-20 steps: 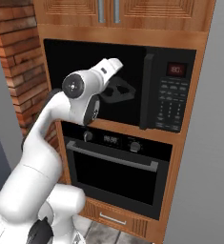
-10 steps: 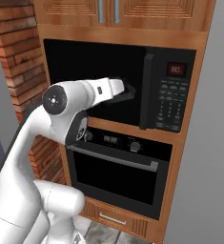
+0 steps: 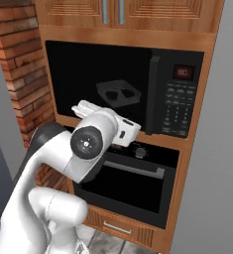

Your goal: Place the tupperware containing the steak and eggplant meal in the microwave. Close the microwave door and press the start button to reheat the meal.

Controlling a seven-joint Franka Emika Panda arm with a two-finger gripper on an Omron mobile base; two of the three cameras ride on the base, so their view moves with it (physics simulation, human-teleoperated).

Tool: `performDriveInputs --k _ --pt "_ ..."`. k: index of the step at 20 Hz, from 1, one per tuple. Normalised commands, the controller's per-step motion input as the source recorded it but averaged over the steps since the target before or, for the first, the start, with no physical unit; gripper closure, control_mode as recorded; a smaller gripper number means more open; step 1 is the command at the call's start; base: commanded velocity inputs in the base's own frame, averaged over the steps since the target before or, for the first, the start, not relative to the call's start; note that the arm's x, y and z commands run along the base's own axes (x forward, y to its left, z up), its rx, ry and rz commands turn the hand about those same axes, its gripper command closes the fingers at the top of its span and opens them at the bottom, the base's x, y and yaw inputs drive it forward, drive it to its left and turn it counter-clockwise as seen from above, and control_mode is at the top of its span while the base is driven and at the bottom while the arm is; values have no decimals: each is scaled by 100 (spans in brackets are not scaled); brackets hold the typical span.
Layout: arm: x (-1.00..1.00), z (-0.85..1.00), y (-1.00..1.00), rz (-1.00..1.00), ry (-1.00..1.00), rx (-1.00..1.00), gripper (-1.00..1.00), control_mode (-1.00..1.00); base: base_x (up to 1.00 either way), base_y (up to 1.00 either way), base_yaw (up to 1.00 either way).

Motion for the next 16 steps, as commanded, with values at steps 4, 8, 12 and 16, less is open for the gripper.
performDriveInputs --k 4,8,12,16 --pt "-29 0 -16 0 17 72 -100 -100 0 0 0" --pt "-3 -13 -8 0 14 66 -100 -100 0 0 0" --pt "0 -21 -14 1 3 40 -100 -100 0 0 0" --pt "0 -20 -18 0 10 13 -100 -100 0 0 0"
